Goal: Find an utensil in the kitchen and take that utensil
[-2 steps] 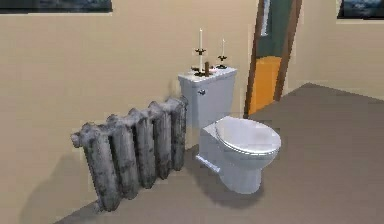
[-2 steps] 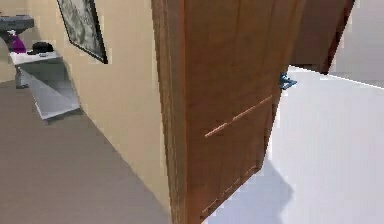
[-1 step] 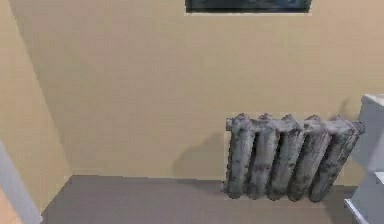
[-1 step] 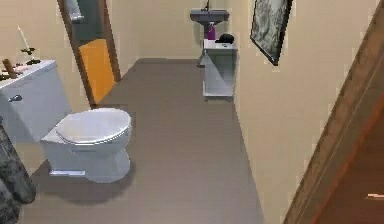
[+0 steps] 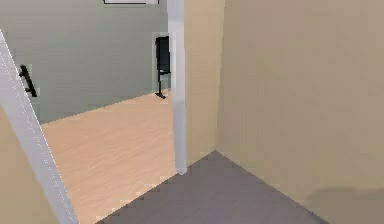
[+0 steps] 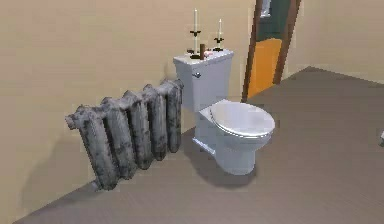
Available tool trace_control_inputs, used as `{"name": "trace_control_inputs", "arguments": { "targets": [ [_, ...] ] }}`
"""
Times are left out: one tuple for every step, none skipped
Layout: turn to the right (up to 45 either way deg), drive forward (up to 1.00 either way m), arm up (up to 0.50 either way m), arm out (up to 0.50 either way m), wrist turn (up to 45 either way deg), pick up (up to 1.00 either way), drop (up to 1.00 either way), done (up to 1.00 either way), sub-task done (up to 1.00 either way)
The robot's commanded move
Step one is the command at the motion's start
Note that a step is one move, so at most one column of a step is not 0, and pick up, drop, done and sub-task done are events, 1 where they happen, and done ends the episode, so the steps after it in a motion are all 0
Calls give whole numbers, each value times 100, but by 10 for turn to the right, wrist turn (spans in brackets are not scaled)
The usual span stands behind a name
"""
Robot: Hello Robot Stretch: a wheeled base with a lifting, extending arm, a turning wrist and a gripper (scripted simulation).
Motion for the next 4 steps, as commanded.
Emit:
{"name": "trace_control_inputs", "arguments": {
  "targets": [
    [-210, 0, 0, 0, 0, 0, 0, 0, 0],
    [0, 100, 0, 0, 0, 0, 0, 0, 0],
    [-150, 0, 0, 0, 0, 0, 0, 0, 0],
    [-30, 0, 0, 0, 0, 0, 0, 0, 0]
  ]
}}
